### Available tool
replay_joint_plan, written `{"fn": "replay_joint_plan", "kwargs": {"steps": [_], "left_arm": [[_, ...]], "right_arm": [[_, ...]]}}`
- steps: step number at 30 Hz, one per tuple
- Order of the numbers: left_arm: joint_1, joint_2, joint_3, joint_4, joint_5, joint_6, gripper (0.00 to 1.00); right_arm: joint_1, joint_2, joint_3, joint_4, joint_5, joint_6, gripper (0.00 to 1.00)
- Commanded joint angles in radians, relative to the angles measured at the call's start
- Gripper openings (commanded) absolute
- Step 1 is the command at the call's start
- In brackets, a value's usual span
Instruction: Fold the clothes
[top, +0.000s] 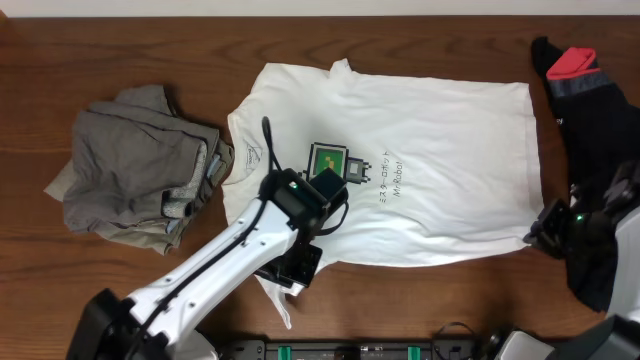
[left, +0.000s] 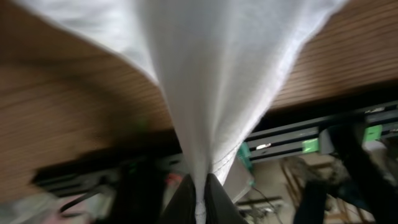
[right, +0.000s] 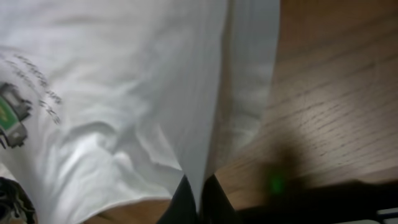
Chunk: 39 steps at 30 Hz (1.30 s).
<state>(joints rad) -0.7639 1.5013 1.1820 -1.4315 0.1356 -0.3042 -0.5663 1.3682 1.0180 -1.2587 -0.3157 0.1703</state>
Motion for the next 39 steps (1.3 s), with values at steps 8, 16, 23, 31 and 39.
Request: {"fn": "replay_joint_plan", "kwargs": {"steps": [8, 16, 23, 31, 39], "left_arm": [[0.088, -0.02, 0.062, 0.033, -0.187, 0.206, 0.06], [0.158, -0.019, 0.062, 0.227, -0.204, 0.339, 0.07], [0.199, -0.018, 0.062, 0.377, -0.228, 0.455, 0.07], [0.224, -0.018, 0.062, 0.444, -0.24, 0.54, 0.07], [0.227, -0.018, 0.062, 0.482, -0.313, 0.575, 0.07]], "right_arm": [[0.003, -0.027, 0.051, 0.062, -0.065, -0.032, 0.01], [0.005, -0.026, 0.05, 0.22, -0.087, 0.076, 0.01], [0.045, -0.021, 0.049, 0.339, -0.115, 0.125, 0.01], [0.13, 0.064, 0.049, 0.38, -0.074, 0.133, 0.01], [0.136, 0.188, 0.049, 0.446, -0.071, 0.14, 0.01]]}}
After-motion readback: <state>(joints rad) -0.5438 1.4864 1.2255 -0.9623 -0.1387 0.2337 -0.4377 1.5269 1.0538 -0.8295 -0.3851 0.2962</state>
